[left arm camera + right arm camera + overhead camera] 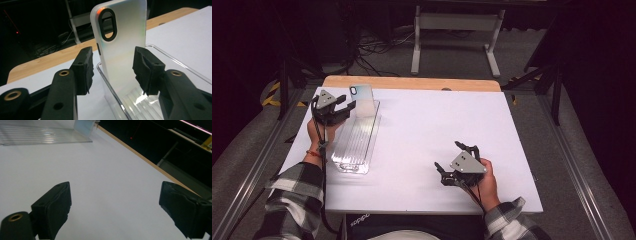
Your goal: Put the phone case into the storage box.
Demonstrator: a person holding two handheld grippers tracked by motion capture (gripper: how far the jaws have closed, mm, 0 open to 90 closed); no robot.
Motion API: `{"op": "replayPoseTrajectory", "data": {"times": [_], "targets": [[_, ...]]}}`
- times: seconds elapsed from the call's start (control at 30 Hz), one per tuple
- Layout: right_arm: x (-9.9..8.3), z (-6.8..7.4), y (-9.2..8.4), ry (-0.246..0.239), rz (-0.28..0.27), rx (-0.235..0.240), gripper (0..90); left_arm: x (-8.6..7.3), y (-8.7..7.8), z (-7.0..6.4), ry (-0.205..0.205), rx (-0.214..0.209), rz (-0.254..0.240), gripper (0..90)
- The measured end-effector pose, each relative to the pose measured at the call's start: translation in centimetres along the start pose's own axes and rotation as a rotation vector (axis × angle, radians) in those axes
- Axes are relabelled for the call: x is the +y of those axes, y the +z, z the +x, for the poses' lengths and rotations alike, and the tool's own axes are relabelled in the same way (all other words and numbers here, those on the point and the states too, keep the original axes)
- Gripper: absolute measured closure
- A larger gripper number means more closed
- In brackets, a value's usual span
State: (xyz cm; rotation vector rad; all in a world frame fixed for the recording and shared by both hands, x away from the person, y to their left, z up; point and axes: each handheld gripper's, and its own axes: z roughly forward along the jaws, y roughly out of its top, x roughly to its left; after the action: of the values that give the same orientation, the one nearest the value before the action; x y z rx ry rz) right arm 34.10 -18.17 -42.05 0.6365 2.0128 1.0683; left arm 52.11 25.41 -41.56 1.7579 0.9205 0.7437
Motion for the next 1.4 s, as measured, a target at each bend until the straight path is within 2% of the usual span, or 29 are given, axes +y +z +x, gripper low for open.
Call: {"op": "replayPoseTrajectory", "data": {"times": [0.07,0.2,0.47,0.73,1.0,1.4], "targets": [[0.0,0.0,0.0,-0.001,0.0,-0.002,11.1,0.0,-0.2,0.0,-0.029,-0.021,-0.01,50.3],[-0.1,-0.1,0.0,0.003,0.002,0.001,11.0,0.1,-0.3,-0.1,-0.022,-0.023,-0.006,48.8],[-0.1,-0.1,0.0,0.001,0.002,0.003,11.0,0.1,-0.5,-0.3,-0.039,-0.043,-0.011,46.0],[-0.1,-0.1,0.0,0.002,-0.001,0.003,11.0,0.3,-0.8,-0.6,-0.028,-0.043,-0.013,44.1],[-0.1,-0.1,-0.1,0.002,-0.002,0.007,11.0,0.3,-1.2,-1.0,0.001,-0.041,-0.021,41.5],[-0.1,-0.1,-0.1,0.004,-0.002,0.005,11.0,0.5,-1.9,-1.2,0.001,-0.044,-0.044,38.9]]}}
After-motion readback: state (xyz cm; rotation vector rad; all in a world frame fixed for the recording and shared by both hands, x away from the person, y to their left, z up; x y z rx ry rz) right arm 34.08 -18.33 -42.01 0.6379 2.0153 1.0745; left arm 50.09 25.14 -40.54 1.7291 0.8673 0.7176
